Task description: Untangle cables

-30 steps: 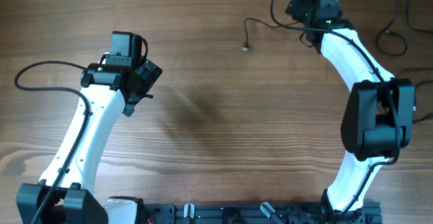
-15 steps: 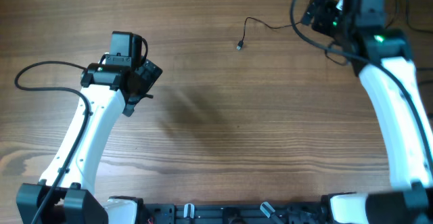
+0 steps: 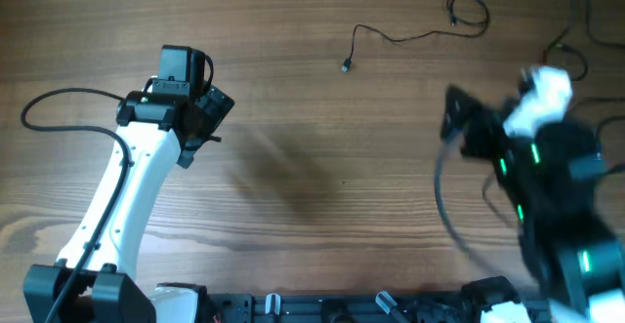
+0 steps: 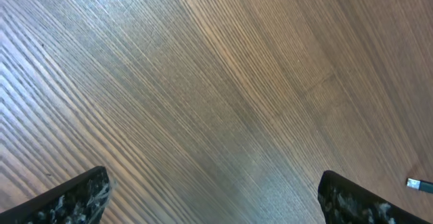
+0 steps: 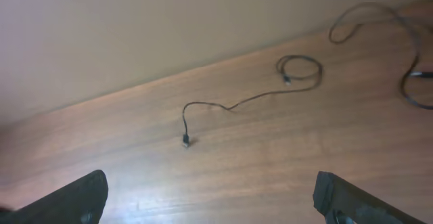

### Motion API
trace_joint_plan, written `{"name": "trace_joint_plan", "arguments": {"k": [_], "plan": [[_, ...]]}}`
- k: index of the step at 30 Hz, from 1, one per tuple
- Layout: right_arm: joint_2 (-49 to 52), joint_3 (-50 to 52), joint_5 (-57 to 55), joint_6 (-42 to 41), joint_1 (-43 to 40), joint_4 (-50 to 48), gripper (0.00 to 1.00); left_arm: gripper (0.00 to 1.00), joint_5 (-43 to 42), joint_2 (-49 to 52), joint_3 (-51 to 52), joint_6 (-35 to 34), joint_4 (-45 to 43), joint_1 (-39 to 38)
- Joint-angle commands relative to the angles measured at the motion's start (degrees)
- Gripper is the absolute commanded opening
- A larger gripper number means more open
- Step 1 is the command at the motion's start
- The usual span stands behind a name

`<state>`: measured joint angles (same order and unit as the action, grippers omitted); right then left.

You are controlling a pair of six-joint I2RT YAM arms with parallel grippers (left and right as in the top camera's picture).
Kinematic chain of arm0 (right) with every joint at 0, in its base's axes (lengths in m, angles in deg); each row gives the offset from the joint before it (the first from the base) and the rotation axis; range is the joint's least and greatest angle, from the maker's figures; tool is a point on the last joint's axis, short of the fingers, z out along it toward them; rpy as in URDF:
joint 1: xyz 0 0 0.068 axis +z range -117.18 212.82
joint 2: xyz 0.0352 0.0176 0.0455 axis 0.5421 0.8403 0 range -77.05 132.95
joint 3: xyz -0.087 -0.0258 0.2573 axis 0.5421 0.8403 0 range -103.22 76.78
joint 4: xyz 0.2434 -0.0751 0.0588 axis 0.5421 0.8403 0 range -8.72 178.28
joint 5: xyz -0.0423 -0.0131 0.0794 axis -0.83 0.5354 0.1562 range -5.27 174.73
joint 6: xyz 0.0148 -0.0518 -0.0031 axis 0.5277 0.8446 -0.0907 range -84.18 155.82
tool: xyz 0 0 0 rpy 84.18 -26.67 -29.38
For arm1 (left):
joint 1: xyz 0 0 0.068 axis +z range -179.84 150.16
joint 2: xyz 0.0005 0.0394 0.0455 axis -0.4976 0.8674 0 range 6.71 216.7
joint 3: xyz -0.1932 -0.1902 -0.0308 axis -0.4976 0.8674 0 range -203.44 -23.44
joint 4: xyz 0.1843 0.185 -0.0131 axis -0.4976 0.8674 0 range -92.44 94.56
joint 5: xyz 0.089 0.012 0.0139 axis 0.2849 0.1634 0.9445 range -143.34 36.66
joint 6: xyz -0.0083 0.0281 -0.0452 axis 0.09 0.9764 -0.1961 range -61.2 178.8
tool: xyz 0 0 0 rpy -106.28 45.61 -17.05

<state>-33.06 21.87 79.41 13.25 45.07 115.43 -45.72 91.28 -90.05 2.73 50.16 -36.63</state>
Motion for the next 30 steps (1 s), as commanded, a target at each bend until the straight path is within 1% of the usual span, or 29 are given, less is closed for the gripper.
{"name": "trace_joint_plan", "arguments": {"k": [1, 3, 5, 7, 12, 14, 18, 20, 23, 30], "plan": [[-14.84, 6.29, 0.35, 4.98, 0.17, 0.09, 1.00, 1.00, 0.37, -0.42, -0.46, 0.11, -0.04, 0.20], [-23.37, 7.96, 0.31, 7.48, 0.17, 2.01, 1.00, 1.00, 0.37, -0.42, -0.46, 0.11, -0.04, 0.20], [-28.92, 8.00, 0.31, 7.43, 0.17, 4.22, 1.00, 1.00, 0.37, -0.42, -0.46, 0.11, -0.04, 0.20], [-32.30, 8.00, 0.33, 7.32, 0.17, 5.44, 1.00, 1.00, 0.37, -0.42, -0.46, 0.11, -0.04, 0.20], [-33.38, 8.07, 0.33, 7.37, 0.17, 8.37, 1.00, 1.00, 0.37, -0.42, -0.46, 0.11, -0.04, 0.20], [-33.38, 8.07, 0.33, 7.34, 0.17, 13.20, 1.00, 1.00, 0.37, -0.42, -0.46, 0.11, -0.04, 0.20], [-33.38, 8.07, 1.40, 4.48, 0.17, 23.43, 1.00, 1.00, 0.37, -0.42, -0.46, 0.11, -0.04, 0.20], [-33.38, 8.07, -1.55, 5.14, 0.17, 28.20, 1.00, 1.00, 0.37, -0.42, -0.46, 0.11, -0.04, 0.20], [-33.35, 8.09, -2.58, 4.42, 0.17, 27.50, 1.00, 1.00, 0.37, -0.42, -0.46, 0.11, -0.04, 0.20], [-33.79, 11.58, -6.01, 4.61, -1.51, 17.14, 1.00, 1.00, 0.37, -0.42, -0.46, 0.11, -0.04, 0.20]]}}
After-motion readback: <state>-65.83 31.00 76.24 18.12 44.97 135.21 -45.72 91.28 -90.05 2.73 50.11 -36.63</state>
